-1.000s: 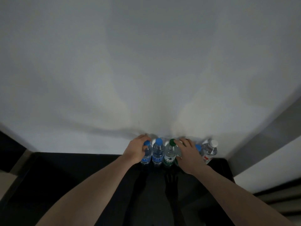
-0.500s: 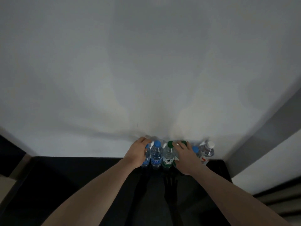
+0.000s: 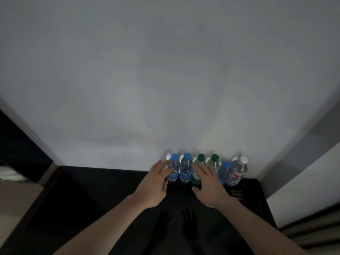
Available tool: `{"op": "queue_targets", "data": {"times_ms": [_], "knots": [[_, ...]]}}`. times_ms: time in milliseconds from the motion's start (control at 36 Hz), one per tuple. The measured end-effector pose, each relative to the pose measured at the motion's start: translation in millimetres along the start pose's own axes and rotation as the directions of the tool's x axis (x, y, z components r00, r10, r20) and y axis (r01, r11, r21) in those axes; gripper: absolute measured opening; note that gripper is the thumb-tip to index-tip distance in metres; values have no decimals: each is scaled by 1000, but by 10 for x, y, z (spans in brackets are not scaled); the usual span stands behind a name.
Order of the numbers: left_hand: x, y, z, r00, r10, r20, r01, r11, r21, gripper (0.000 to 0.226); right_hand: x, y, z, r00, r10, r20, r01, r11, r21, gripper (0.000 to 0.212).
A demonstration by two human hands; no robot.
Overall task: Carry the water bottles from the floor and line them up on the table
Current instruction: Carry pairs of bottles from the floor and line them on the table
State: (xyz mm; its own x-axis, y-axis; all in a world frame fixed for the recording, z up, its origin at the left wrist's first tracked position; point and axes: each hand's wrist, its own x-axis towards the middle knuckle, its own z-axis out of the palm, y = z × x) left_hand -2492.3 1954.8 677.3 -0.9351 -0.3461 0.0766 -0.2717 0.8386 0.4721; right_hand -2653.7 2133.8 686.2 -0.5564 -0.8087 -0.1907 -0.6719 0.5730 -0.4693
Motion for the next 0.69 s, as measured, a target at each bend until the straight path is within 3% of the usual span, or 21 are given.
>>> {"op": "queue_targets", "data": {"times_ms": [361,694], "knots": [[-2194,-837,-827,951,-309,17,303,941,149,61,-704,-1367,754,981,-24,195,2,993,116,83],[-3014,-1984,-1449,964,-254,76,238,955,178,65,-716,-2853,1524,980,52,191,-66,996,65,83]]}}
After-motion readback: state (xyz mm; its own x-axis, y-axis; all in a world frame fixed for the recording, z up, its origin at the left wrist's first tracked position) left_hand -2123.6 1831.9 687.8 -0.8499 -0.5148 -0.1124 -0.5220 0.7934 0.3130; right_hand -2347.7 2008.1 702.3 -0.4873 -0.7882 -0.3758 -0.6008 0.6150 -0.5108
